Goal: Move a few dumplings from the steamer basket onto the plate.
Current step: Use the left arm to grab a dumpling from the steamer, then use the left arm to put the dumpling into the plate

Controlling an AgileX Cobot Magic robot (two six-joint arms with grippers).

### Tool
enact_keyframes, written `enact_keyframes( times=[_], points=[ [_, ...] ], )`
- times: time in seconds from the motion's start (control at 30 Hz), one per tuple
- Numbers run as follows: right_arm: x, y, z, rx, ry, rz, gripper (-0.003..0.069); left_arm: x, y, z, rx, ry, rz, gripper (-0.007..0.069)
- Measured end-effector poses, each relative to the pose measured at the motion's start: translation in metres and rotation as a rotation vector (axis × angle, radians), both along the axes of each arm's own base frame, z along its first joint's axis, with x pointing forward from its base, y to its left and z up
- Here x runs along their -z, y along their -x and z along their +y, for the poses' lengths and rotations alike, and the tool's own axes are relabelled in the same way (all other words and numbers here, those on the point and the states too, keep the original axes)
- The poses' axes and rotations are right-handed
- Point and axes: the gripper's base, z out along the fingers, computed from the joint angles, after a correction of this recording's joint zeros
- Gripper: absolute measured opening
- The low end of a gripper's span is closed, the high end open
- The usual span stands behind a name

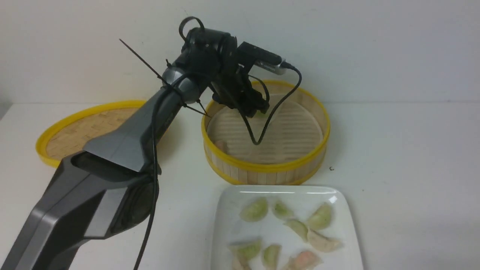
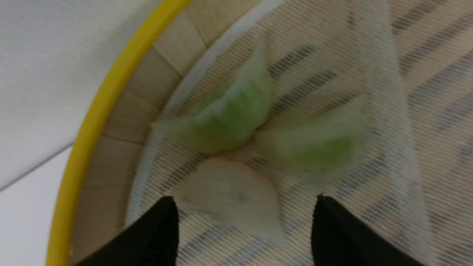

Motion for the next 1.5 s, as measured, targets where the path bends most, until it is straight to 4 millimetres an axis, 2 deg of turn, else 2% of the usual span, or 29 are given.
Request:
enact_keyframes(
  times=[0.1,0.2,0.43,0.57,0.73,0.8,0.9,0.93,0.97,1.0,1.1,1.17,1.27,1.3,1.37,1.5],
  points=[
    [0.0,0.0,0.0,0.0,0.0,0.0,-0.0015,0.007,-0.004,0.001,0.005,-0.027,-0.028,0.0487],
    [0.0,0.0,0.0,0.0,0.0,0.0,-0.0015,0.01,-0.005,0.001,0.014,-0.036,-0.035,0.0483],
    [0.0,0.0,0.0,-0.001,0.006,0.0,-0.0015,0.015,-0.006,-0.002,0.043,-0.024,-0.04,0.04],
    [0.0,0.0,0.0,-0.005,0.022,-0.001,-0.0015,0.016,-0.006,-0.003,0.041,-0.014,-0.039,0.0326],
    [0.0,0.0,0.0,-0.005,0.022,-0.001,-0.0015,0.012,-0.004,-0.002,0.019,-0.003,-0.024,0.0318],
    [0.0,0.0,0.0,-0.005,0.022,-0.001,-0.0015,0.005,-0.001,0.0,0.014,-0.011,0.002,0.0318],
    [0.0,0.0,0.0,-0.005,0.022,-0.001,-0.0015,-0.026,0.009,0.004,0.012,-0.022,0.031,0.0318],
    [0.0,0.0,0.0,-0.005,0.022,-0.001,-0.0015,-0.028,0.011,0.004,0.013,-0.02,0.039,0.0318],
    [0.0,0.0,0.0,-0.005,0.022,-0.001,-0.0015,-0.053,0.019,0.007,0.017,-0.011,0.038,0.0318],
    [0.0,0.0,0.0,-0.005,0.022,-0.001,-0.0015,-0.053,0.019,0.007,0.017,-0.011,0.038,0.0318],
    [0.0,0.0,0.0,-0.005,0.022,-0.001,-0.0015,-0.109,0.035,0.009,0.048,0.055,-0.025,0.0318],
    [0.0,0.0,0.0,-0.005,0.022,-0.001,-0.0015,-0.134,0.046,0.01,0.063,0.111,-0.034,0.0314],
    [0.0,0.0,0.0,-0.005,0.022,-0.001,-0.0015,-0.156,0.062,0.009,0.082,0.167,-0.016,0.0314],
    [0.0,0.0,0.0,-0.005,0.022,-0.001,-0.0015,-0.159,0.066,0.009,0.087,0.172,-0.005,0.0314],
    [0.0,0.0,0.0,-0.005,0.022,-0.001,-0.0015,-0.165,0.09,0.006,0.106,0.155,0.058,0.0314],
    [0.0,0.0,0.0,-0.005,0.022,-0.001,-0.0015,-0.148,0.136,-0.001,0.152,0.086,0.21,0.0314]
  ],
)
